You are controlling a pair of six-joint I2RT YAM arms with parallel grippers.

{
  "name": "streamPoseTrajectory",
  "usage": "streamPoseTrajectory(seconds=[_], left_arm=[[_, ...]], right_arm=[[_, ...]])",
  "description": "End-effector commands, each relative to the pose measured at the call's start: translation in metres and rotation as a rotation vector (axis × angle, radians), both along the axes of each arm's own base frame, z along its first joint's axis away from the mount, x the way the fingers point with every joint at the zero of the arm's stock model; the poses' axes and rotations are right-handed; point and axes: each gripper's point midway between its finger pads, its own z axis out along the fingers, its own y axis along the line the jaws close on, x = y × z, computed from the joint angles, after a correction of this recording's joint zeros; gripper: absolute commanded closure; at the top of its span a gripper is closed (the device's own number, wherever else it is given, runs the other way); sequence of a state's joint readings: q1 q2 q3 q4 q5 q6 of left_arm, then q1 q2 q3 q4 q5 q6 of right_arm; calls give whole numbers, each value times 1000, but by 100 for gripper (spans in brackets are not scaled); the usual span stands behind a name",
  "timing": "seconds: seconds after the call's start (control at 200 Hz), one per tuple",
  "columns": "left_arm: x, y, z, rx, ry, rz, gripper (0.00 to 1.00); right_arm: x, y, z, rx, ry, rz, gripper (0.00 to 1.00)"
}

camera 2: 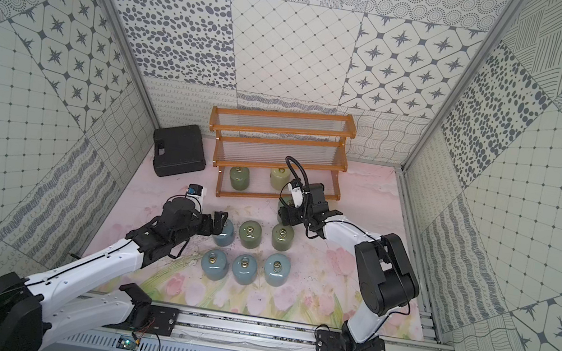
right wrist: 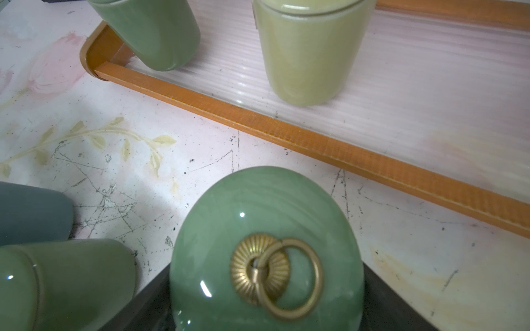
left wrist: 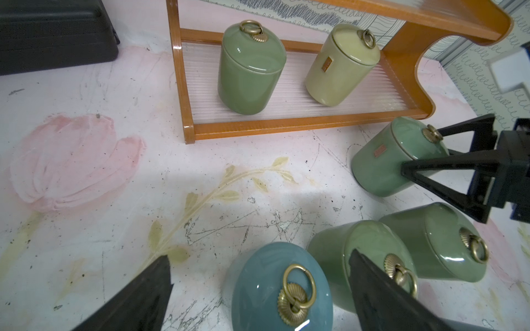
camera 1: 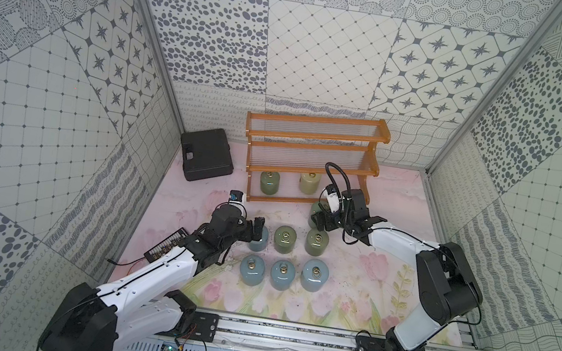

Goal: Remove the tea canisters from the shelf
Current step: Place the tea canister at the center of the board.

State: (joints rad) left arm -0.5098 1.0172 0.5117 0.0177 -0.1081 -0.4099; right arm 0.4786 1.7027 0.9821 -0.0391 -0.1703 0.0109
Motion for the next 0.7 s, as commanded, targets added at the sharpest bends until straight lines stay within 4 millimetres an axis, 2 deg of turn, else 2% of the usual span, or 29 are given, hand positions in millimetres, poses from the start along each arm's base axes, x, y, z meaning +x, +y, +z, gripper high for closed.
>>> streamPoseTrajectory(seconds=[0.0,0.375,0.695], left_arm=[[5,-3,6,14,-7,-14,0],[16,-11,10,40,5,-33,0],[42,-19,7,102,70,-14,0]], right_arm=[[14,11,25,55,-107,6,10],[12,9,34,67,-121,-1,3],[8,-2,66,104,-176,-34,0]])
